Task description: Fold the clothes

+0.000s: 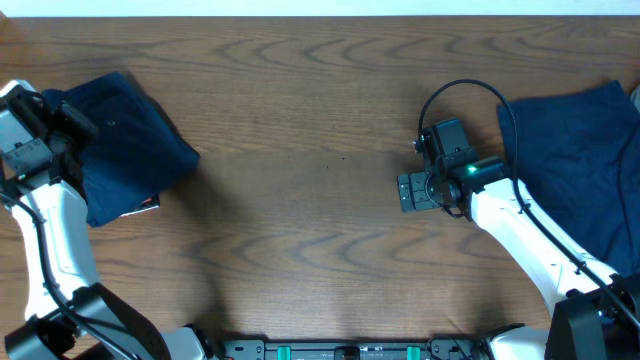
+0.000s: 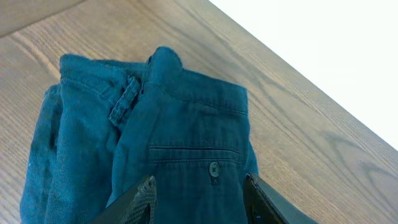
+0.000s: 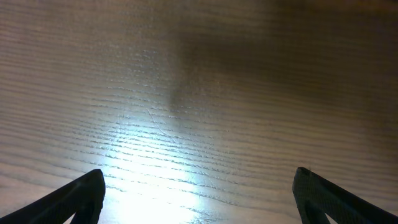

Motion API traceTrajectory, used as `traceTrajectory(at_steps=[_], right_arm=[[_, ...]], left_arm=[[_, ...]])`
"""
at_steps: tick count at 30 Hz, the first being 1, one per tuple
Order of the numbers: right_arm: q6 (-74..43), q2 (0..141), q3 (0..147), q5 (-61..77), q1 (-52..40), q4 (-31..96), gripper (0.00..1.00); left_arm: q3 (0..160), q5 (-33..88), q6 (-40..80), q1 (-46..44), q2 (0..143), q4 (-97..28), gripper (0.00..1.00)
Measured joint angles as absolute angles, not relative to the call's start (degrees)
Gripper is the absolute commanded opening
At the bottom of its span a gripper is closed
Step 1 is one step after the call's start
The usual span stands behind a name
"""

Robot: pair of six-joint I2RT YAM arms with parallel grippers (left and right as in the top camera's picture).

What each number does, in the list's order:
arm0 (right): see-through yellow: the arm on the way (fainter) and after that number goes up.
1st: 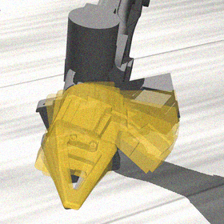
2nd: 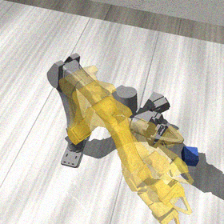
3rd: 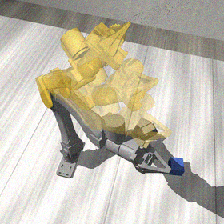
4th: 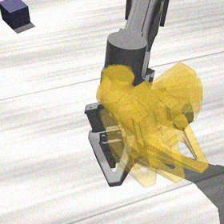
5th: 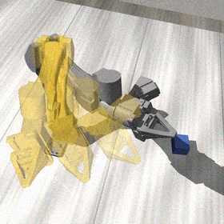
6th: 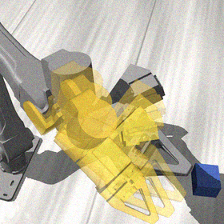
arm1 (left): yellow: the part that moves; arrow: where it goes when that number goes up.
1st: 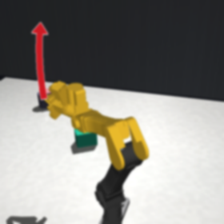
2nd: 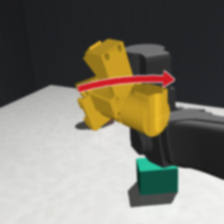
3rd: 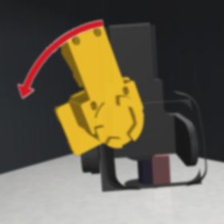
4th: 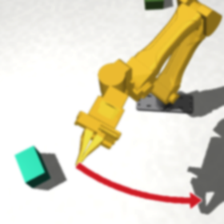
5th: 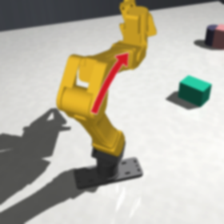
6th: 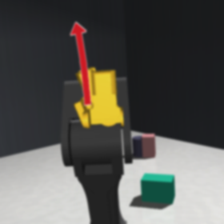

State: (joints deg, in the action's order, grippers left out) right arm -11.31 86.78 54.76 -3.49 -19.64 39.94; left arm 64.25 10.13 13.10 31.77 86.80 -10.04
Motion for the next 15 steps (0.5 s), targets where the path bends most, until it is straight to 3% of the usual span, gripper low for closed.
traceTrajectory(at_steps=[4, 8, 15], right_arm=[[-11.3, 86.8, 54.8, -3.5, -19.6, 41.4, 0.94], [-11.3, 86.8, 54.8, -3.5, -19.6, 42.8, 0.95], [-11.3, 86.8, 54.8, -3.5, -19.6, 43.0, 0.94]], left_arm=[[64.2, 7.0, 13.1, 32.8, 90.9, -10.1, 0.50], [64.2, 5.3, 13.1, 35.9, 96.4, -10.0, 0.66], [64.2, 5.0, 14.3, 40.6, 104.6, -9.2, 0.69]])
